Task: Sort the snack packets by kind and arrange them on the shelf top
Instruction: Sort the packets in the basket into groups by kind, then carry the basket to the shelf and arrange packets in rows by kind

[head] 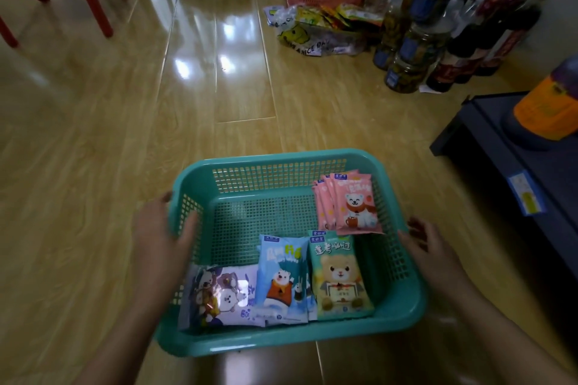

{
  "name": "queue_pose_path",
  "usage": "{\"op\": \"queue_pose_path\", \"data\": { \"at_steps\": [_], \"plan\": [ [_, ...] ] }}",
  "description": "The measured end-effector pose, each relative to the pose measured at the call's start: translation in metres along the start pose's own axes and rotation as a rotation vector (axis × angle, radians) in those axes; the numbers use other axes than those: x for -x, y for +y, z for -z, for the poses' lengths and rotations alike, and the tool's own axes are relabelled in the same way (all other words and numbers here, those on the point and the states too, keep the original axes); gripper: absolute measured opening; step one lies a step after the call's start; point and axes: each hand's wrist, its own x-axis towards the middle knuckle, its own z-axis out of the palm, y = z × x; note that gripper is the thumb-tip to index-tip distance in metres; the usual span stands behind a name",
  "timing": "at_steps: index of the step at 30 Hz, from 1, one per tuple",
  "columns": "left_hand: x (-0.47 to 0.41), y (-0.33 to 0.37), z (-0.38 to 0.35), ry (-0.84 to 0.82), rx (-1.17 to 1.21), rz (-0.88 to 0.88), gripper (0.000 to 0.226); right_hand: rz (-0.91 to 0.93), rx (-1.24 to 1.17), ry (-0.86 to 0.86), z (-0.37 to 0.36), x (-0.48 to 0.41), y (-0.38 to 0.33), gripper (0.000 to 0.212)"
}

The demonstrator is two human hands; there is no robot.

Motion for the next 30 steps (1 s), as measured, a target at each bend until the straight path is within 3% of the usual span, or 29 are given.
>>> {"op": "queue_pose_path", "data": {
  "at_steps": [2,5,8,13,16,17,19,21,22,25,28,30],
  "plan": [
    [-0.002,-0.03,0.015,-0.184,0.075,0.329,0.059,-0.121,-0.216,-0.149,-0.006,0.004,0.003,0.047],
    [0.015,-0.047,0.019,-0.485,0.609,0.667,0.027,-0.161,-0.426,-0.25,-0.012,0.007,0.009,0.029],
    [0.036,-0.049,0.013,-0.481,0.88,0.786,0.026,-0.166,-0.544,-0.243,-0.014,0.007,0.011,0.026],
    [0.032,-0.042,0.015,-0.433,0.966,0.751,0.042,-0.179,-0.633,-0.244,-0.013,0.007,0.013,0.044],
    [0.024,-0.027,0.029,-0.445,1.002,0.688,0.043,-0.15,-0.668,-0.272,0.002,0.011,0.001,0.095],
    [0.021,-0.02,0.037,-0.448,1.008,0.678,0.042,-0.125,-0.679,-0.246,0.009,0.013,-0.006,0.101],
    [0.015,0.0,0.06,-0.466,1.01,0.672,0.041,-0.105,-0.674,-0.23,0.03,0.026,-0.031,0.088],
    [0.008,0.028,0.094,-0.486,0.996,0.659,0.041,-0.113,-0.701,-0.197,0.059,0.047,-0.064,0.042],
    [0.005,0.046,0.115,-0.496,0.985,0.651,0.041,-0.122,-0.707,-0.161,0.076,0.06,-0.081,0.033],
    [-0.001,0.106,0.186,-0.526,0.964,0.64,0.039,-0.125,-0.714,-0.118,0.131,0.106,-0.136,0.031],
    [-0.005,0.173,0.27,-0.591,0.945,0.633,0.038,-0.146,-0.718,-0.041,0.195,0.17,-0.198,0.073],
    [-0.006,0.218,0.326,-0.645,0.928,0.615,0.037,-0.196,-0.769,0.005,0.239,0.214,-0.231,0.052]
  ]
}}
